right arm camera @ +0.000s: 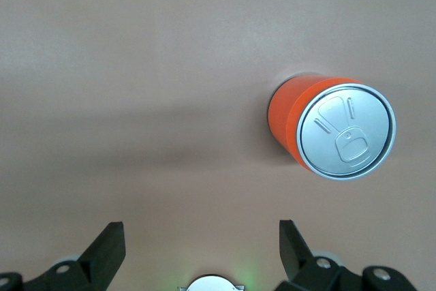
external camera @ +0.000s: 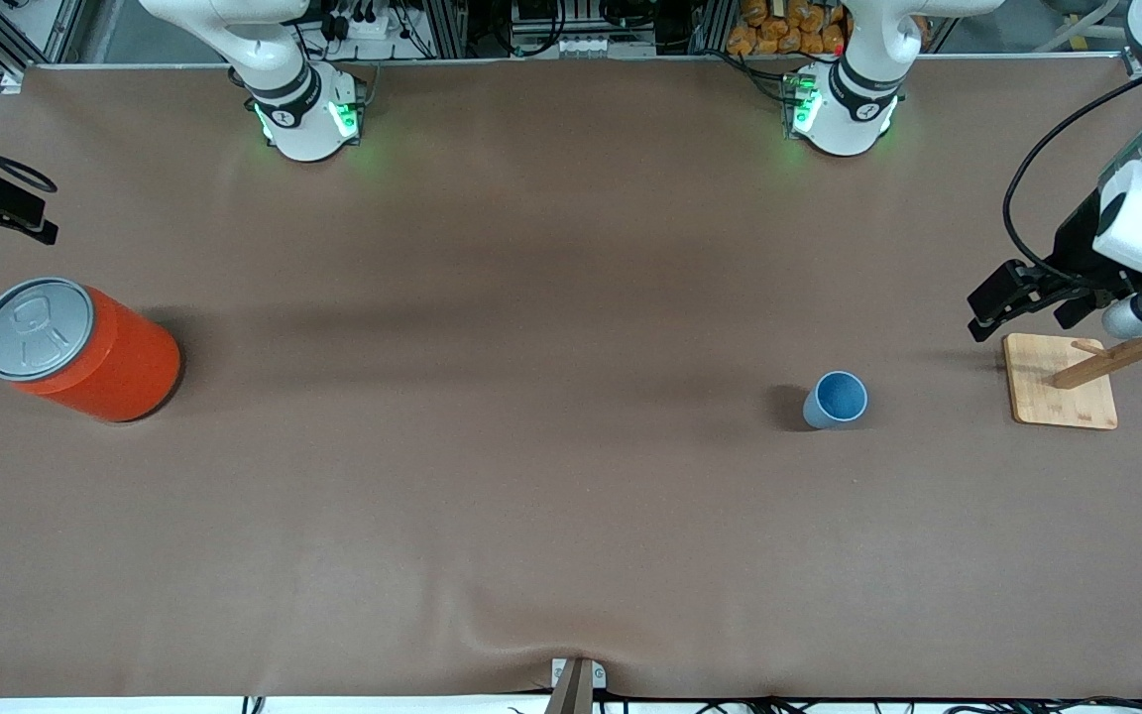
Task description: Flip cup
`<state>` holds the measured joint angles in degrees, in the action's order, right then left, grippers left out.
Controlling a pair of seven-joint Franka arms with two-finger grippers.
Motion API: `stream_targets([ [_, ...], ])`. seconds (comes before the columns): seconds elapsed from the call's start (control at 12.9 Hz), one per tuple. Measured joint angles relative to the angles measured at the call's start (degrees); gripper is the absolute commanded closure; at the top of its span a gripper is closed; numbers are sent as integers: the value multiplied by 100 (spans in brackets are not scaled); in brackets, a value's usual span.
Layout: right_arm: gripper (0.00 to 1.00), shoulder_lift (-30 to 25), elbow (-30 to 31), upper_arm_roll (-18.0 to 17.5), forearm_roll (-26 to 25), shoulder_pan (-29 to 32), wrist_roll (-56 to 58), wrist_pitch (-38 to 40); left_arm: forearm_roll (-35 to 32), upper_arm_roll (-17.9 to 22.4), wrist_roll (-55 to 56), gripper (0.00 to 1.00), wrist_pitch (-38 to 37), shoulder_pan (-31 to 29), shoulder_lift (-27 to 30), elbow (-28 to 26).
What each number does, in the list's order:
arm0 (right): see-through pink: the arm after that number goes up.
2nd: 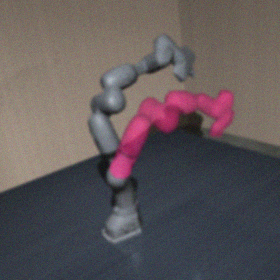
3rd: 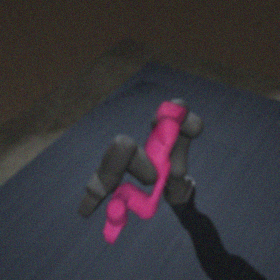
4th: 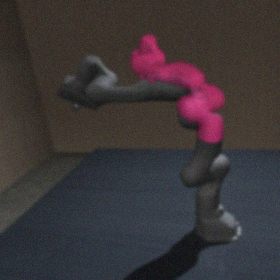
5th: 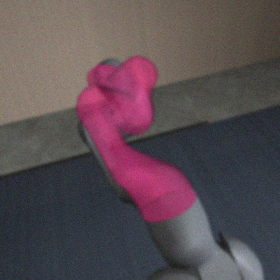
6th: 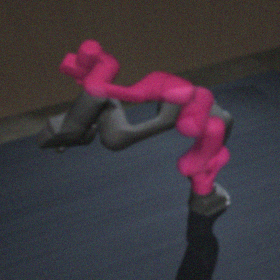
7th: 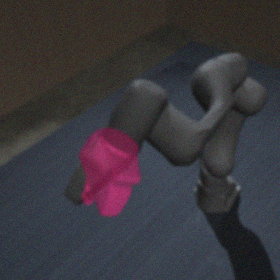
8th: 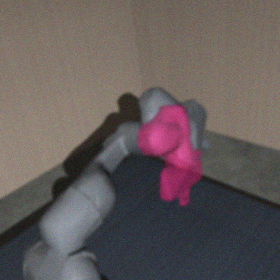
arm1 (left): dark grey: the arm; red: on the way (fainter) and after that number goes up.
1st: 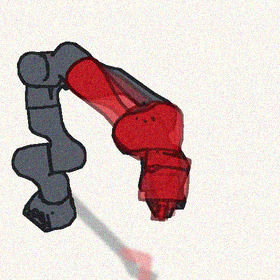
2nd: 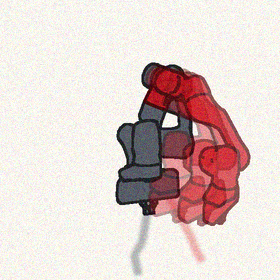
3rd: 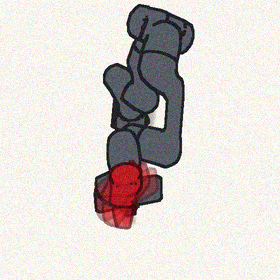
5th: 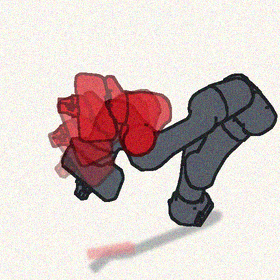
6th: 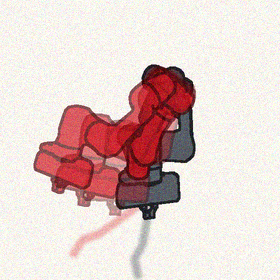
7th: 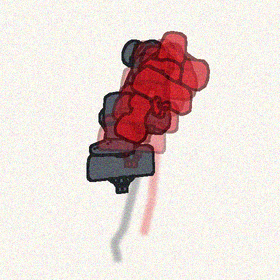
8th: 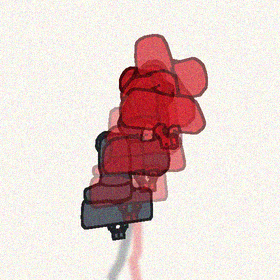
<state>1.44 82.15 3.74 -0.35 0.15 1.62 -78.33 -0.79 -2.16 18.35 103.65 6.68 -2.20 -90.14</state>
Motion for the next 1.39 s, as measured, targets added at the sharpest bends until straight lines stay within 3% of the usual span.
stream_targets([
  [0.46,0,1,0,-3,0,-1,0,2,0,-242,69,0,-249,4,31,-58],
  [1.39,0,1,0,-10,0,-3,0,2,0,-215,-31,0,-263,-84,31,-77],
])
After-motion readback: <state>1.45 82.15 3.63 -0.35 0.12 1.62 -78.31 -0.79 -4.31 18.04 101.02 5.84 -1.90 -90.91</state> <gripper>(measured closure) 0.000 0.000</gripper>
